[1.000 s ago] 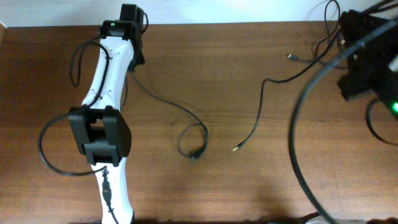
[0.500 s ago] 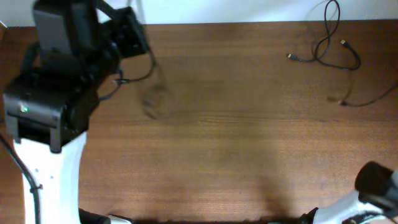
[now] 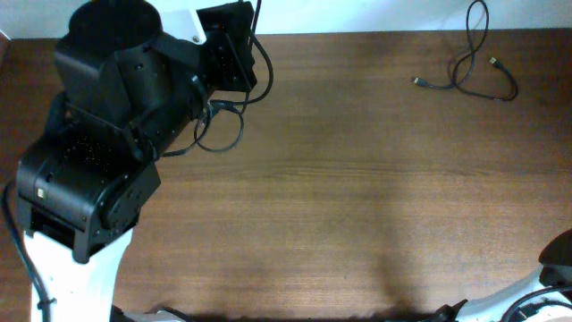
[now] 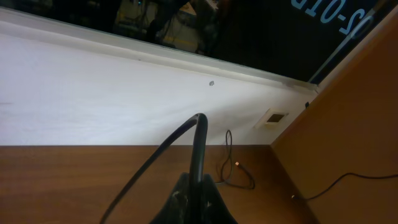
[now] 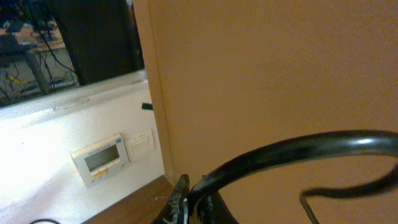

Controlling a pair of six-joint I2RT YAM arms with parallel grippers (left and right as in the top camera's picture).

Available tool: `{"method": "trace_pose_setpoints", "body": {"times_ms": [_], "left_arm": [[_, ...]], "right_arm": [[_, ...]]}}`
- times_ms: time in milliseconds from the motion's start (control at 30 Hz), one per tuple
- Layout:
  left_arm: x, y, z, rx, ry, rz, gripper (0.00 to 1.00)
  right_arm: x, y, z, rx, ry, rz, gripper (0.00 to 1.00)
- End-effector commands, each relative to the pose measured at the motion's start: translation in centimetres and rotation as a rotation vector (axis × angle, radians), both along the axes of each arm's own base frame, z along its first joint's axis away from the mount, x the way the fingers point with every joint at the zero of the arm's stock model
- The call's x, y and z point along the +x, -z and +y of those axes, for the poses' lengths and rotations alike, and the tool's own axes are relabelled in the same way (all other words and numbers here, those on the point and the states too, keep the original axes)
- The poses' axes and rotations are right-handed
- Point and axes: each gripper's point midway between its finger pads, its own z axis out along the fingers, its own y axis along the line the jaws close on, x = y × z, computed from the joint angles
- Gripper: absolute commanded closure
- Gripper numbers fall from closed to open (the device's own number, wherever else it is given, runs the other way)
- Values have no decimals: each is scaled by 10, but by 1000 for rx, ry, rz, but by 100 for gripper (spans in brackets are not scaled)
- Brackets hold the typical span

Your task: Untangle cables

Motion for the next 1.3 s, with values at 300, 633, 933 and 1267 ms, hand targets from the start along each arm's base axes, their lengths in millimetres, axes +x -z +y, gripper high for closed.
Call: {"method": "trace_pose_setpoints", "body": {"times_ms": [300, 633, 933, 1267], "left_arm": [[-1, -2, -2, 6, 12, -11, 100], [17, 22, -10, 51, 9, 48, 100], [20, 26, -14, 55, 17, 59, 100], [21, 25, -10, 97, 9, 36, 100]], "right_arm": [[86, 358, -25, 548, -276, 468, 96], [-6, -82, 40, -218, -121, -185, 96], [79, 235, -43, 283, -211, 351, 96], [14, 46, -16, 43, -202, 93, 96]]}}
